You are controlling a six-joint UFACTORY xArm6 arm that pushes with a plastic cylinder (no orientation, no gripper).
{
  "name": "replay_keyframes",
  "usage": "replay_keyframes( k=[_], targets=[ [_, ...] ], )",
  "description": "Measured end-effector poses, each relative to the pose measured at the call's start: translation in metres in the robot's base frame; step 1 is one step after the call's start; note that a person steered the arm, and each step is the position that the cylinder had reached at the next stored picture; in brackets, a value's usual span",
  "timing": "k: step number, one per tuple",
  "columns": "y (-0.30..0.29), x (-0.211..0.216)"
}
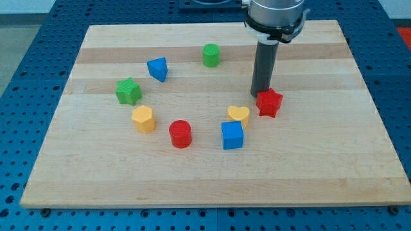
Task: Move the blue cube to the red circle
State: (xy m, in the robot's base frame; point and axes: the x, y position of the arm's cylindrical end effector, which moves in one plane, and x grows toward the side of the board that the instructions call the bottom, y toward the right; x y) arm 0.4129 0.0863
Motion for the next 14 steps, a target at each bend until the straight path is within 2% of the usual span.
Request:
replay_keyframes(
  k=[2, 3, 4, 5, 6, 7, 14],
  targets=[
    [0.060, -0.013],
    [0.103, 0.006],
    [0.097, 0.054],
    [0.055, 0.107],
    [-0.014, 0.148],
    [-0.046, 0.154],
    [-0.039, 0.123]
  ],
)
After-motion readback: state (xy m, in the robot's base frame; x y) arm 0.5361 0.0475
